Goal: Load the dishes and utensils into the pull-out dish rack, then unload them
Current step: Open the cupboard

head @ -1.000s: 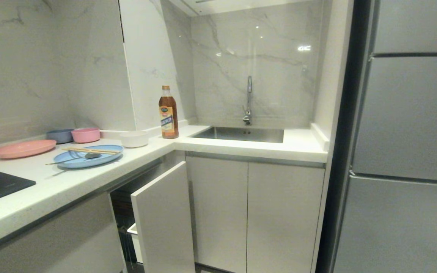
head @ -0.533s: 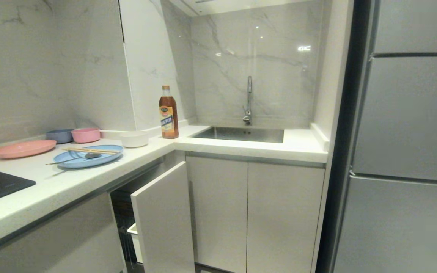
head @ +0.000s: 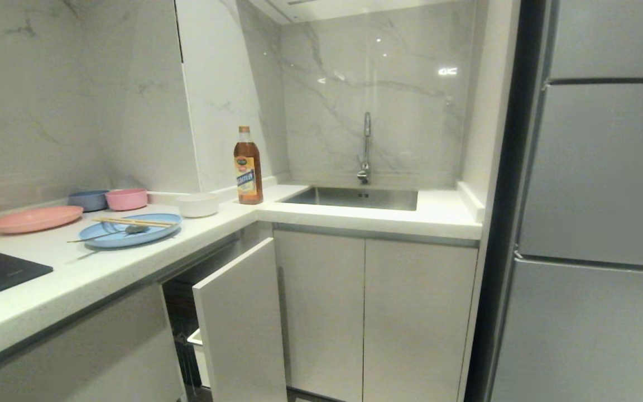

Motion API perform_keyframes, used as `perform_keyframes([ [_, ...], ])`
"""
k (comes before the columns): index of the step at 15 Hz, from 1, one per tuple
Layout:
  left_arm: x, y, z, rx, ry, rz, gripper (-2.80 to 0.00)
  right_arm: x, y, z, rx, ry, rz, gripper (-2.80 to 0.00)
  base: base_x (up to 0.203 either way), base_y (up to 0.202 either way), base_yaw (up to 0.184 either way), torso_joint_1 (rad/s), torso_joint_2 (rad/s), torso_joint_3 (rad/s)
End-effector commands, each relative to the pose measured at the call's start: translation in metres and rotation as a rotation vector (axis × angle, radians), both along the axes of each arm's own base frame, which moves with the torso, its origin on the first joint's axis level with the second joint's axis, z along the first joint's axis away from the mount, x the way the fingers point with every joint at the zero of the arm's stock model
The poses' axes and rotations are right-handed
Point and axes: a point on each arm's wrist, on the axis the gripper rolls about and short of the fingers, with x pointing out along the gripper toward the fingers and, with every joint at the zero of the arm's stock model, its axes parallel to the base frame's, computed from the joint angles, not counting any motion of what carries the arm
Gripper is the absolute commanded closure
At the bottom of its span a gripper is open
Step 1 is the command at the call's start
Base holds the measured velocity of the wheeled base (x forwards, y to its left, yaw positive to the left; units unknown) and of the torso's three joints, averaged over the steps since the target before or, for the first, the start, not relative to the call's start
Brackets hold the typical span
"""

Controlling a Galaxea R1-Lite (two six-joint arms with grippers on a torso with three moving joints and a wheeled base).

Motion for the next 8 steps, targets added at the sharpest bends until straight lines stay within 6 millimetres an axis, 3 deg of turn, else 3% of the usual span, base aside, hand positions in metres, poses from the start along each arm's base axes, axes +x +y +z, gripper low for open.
perform_keyframes([
  [1,0.060,-0.001,0.030,0.003,0.125,0.000,0.00,0.000,0.000,0.000,0.000,0.000,0.001,0.00,0.000,0.000,0.000,0.000,0.00,0.000],
  [5,0.154,-0.006,0.057,0.013,0.292,-0.007,0.00,0.000,0.000,0.000,-0.001,0.000,0.001,0.00,0.000,0.000,0.000,0.000,0.00,0.000],
  [8,0.226,-0.011,0.058,0.015,0.488,-0.040,0.00,0.000,0.000,0.000,0.000,0.000,0.001,0.00,0.000,0.000,0.000,0.000,0.00,0.000],
])
